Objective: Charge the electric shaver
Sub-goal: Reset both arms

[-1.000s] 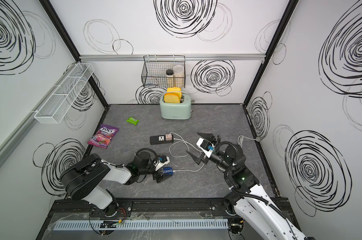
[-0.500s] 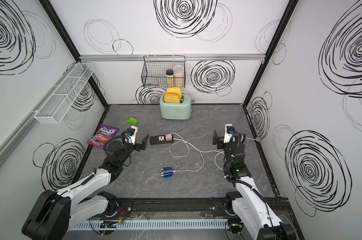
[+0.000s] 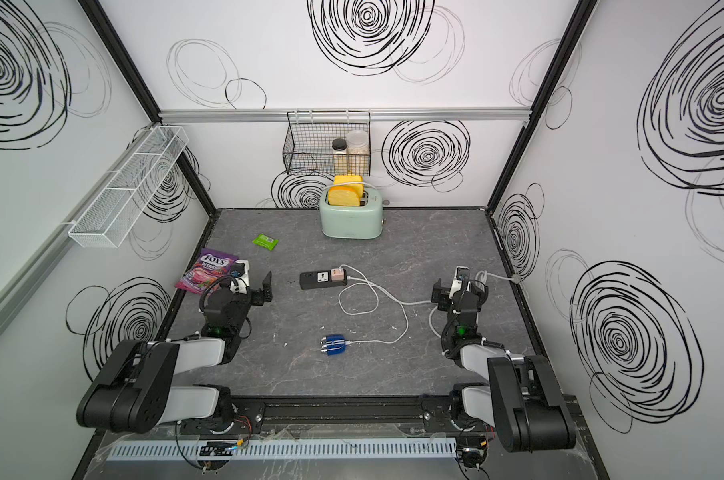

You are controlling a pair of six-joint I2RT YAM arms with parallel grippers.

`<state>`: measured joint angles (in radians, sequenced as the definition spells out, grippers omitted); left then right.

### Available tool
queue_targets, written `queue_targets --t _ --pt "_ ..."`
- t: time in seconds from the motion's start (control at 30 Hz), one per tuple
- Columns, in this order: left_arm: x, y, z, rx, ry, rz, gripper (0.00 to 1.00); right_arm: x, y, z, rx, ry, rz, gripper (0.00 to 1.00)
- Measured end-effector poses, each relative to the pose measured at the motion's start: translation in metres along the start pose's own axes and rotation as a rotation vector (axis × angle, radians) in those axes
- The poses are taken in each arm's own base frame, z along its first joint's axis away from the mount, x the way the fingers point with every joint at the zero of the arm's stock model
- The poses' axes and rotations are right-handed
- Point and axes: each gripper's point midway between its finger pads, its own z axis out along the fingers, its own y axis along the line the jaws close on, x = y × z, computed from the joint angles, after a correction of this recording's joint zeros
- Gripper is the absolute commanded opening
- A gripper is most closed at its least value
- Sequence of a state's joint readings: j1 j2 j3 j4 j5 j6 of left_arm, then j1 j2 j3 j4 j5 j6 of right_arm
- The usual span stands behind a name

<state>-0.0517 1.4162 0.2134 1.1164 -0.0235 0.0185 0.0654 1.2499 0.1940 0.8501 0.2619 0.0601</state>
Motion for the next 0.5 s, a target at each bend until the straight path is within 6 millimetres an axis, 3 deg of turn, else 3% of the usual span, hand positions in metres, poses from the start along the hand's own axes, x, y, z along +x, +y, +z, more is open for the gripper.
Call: queue_targets --t 0.1,0.5 --pt "0.013 -0.003 0.0 0.017 0.023 0.003 0.97 -0.008 -0.001 0.007 -0.008 -0.015 0.007 0.98" --pt "-0.001 -0.006 -0.002 0.064 -0.039 -0.001 0.97 -0.022 0.007 -0.007 -0.086 -0.076 0.018 0.98"
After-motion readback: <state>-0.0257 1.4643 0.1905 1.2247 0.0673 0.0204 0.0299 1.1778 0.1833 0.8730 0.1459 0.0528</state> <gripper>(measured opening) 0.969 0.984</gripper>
